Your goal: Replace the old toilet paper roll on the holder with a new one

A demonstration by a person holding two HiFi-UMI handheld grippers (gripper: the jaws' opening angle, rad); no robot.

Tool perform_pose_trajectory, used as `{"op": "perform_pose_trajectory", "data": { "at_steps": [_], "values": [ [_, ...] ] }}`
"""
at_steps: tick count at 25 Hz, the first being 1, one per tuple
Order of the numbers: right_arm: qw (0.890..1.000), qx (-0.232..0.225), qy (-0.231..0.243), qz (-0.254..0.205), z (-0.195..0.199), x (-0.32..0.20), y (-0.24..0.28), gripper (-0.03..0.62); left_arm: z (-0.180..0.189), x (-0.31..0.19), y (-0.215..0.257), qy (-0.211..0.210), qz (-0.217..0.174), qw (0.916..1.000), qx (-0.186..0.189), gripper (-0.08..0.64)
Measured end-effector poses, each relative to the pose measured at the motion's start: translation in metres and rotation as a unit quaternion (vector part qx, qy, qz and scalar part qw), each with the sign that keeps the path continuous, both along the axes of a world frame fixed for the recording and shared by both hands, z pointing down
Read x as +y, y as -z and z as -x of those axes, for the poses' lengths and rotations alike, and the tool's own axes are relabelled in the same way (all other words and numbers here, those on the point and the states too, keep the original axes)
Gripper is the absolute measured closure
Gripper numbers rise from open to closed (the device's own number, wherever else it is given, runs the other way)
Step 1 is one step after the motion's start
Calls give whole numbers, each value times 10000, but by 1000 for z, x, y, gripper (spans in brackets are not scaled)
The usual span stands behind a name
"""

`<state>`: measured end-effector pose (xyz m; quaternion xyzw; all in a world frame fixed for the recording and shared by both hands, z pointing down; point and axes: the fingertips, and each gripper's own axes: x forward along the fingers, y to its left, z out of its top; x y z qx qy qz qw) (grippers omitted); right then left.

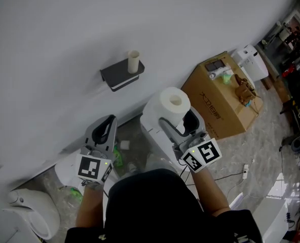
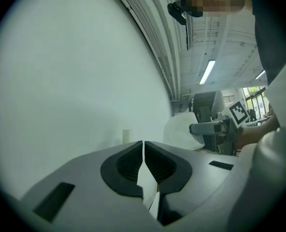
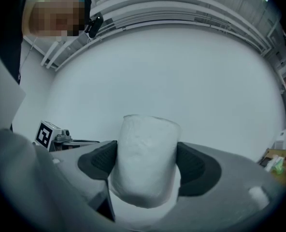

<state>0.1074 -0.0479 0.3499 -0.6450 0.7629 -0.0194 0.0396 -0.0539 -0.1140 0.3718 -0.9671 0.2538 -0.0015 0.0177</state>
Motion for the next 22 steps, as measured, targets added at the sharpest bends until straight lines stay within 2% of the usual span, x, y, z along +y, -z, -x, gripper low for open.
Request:
{"op": "perform_pose_trajectory", "data": {
  "at_steps": [5,10,14,22],
  "values": [
    [10000,-43,-30,65,-18,-13,-6,212,-18,-19,-2,17,39,10000,-41,548],
    [9998,-61,-22,166,-37,-26,-11,212,-43,-46,-6,85,280,9996,-41,548],
    [9997,-91,-44,210,-51,-33,-15,212,-63,-72,0,229,278,9992,-165,545],
    [9996,-137,-89,236,-85,-52,-24,212,-111,-123,-3,335,219,9952,-890,389]
  ]
}}
